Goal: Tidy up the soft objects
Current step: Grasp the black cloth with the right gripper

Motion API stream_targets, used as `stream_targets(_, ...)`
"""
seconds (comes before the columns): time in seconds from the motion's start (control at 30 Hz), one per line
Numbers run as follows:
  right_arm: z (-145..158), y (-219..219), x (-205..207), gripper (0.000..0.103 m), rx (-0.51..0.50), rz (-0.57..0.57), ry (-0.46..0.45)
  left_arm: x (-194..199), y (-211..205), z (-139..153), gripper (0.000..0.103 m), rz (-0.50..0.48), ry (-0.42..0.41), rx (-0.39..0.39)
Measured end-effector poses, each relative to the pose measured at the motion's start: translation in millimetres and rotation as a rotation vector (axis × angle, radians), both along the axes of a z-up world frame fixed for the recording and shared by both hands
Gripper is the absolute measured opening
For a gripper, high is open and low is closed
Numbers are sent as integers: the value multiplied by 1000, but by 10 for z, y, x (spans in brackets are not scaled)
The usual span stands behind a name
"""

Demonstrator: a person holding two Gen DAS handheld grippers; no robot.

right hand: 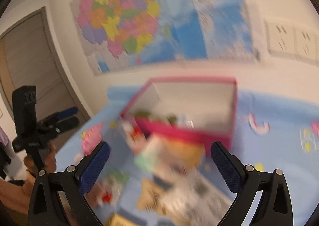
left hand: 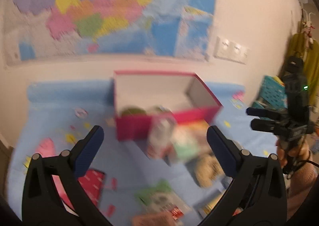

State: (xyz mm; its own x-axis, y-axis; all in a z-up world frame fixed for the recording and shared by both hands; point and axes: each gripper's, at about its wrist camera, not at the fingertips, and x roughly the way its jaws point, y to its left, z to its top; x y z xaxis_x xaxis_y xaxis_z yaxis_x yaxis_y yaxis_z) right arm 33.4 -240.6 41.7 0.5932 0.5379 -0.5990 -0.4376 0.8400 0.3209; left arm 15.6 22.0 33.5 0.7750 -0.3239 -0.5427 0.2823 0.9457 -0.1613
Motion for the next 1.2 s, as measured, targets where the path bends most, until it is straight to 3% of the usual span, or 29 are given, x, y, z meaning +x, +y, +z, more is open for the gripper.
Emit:
stream_targets(0.1,-251,-201,-168,103,17,-20,95,-87,-104,-185,103,-25,45,22)
stream_targets(0.23,-518,-350,-407,103,39,-12,204,-201,-214,-394,103,-77,110,-11)
stream_targets(0.57,-807,-129,-841,102,6,107,278,-368,-590,-601,103,-207,178,7)
stream_targets(0.63,-852,-111,-858,95,-1,107,289,-405,-636,-622,103,-230,185,1)
stream_targets(0.7,-894,-144,-871,77,20,101,306,-431,-661,-637,103,-246,194,2)
stream_targets(0.77,-905,-180,-882,67,20,83,305,-452,-694,-660,103,-258,202,8)
stream_targets(0.83,-897,-208,-899,49,18,77,299,-480,-722,-676,102,-274,206,3)
stream_targets(0.87,-891,-214,-900,35,17,75,295,-491,-732,-680,101,-284,208,-2)
stream_targets(0.9,-878,-215,-909,28,12,73,290,-503,-745,-684,98,-292,209,-6)
stream_targets(1.03,-755,-219,-940,20,36,93,254,-541,-778,-680,86,-328,209,-14)
stream_targets(1.2,-489,-235,-932,14,78,99,172,-590,-855,-687,84,-396,221,-47)
